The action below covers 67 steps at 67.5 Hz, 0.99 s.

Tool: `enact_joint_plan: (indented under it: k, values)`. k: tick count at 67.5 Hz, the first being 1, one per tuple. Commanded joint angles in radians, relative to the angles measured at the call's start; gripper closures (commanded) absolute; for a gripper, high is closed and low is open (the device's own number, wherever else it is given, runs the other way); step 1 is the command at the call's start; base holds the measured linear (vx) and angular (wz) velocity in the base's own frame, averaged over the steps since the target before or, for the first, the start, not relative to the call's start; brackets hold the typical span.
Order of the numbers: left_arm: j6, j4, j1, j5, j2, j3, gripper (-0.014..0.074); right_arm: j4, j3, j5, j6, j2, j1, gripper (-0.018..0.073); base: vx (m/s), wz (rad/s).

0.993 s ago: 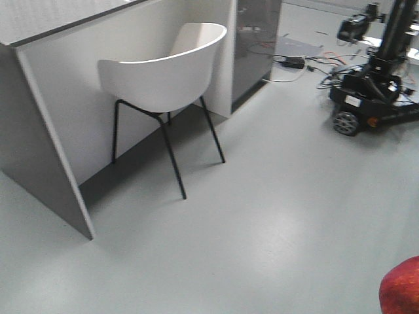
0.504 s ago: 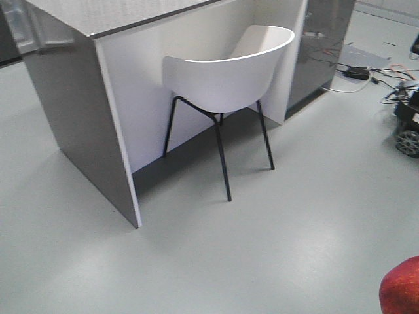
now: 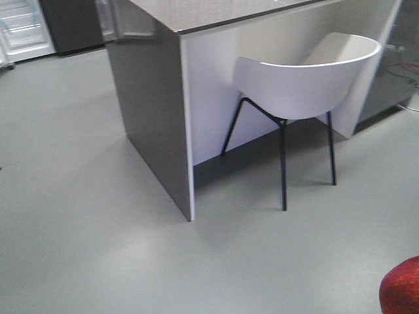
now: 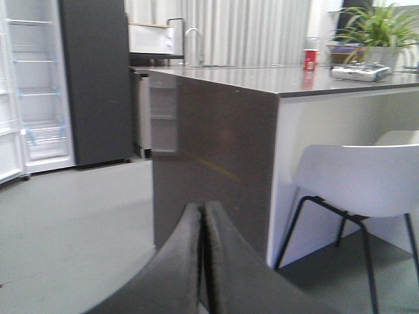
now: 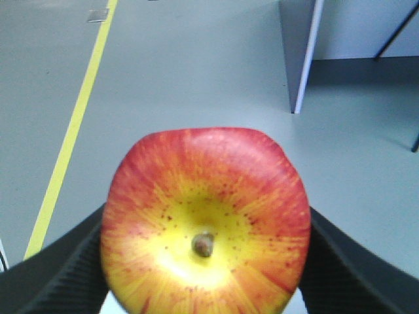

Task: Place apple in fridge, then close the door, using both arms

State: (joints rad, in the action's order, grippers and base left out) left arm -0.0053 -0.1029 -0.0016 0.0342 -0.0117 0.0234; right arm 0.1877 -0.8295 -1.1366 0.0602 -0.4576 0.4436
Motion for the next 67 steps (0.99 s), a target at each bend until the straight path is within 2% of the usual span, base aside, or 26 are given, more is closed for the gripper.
enact_joint_plan:
  k: [1, 67]
  values:
    - [-0.008, -0.002, 0.002, -0.075, -0.016, 0.024, 0.0602, 0.012, -0.024, 0.070, 0.010, -0.008, -0.002, 0.0363, 0.00, 0.41]
    - [-0.008, -0.002, 0.002, -0.075, -0.016, 0.024, 0.0602, 0.011, -0.024, 0.066, 0.010, -0.008, -0.002, 0.0363, 0.00, 0.39]
